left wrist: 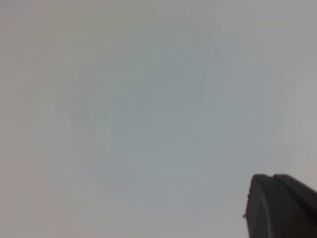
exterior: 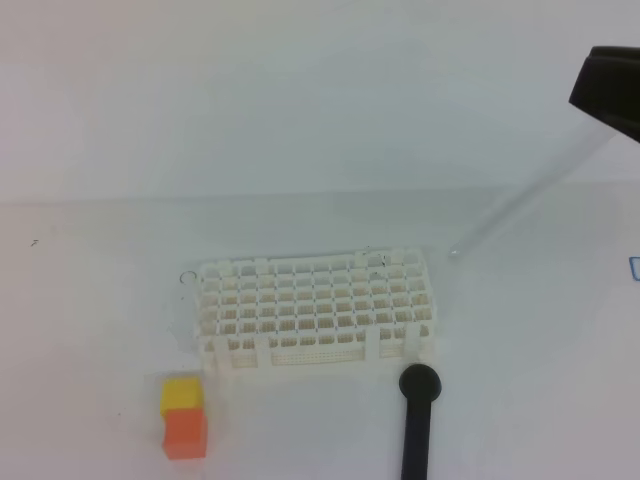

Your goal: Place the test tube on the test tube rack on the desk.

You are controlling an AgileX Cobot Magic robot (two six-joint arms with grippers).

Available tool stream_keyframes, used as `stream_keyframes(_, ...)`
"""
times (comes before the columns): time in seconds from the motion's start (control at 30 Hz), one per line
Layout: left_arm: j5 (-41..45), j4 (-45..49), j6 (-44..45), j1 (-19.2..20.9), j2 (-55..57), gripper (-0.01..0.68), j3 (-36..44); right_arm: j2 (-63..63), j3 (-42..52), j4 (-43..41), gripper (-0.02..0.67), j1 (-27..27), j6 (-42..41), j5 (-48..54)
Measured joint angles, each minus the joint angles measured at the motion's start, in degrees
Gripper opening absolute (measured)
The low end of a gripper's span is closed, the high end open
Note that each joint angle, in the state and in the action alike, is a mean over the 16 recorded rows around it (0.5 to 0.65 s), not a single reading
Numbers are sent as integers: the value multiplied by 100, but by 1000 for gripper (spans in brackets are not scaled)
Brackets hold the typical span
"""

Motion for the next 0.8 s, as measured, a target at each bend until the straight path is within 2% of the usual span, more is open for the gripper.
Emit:
stream_keyframes(0.47, 14, 937, 1, 111, -312, -1, 39, 0, 0, 4, 116, 0, -8, -56)
stream_keyframes(0.6, 63, 289, 3, 113, -308, -1, 149, 0, 0, 6, 116, 0, -9, -70)
stream_keyframes(0.8, 758, -1553, 4, 116, -305, -1, 321, 0, 0, 7, 116, 0, -48, -81)
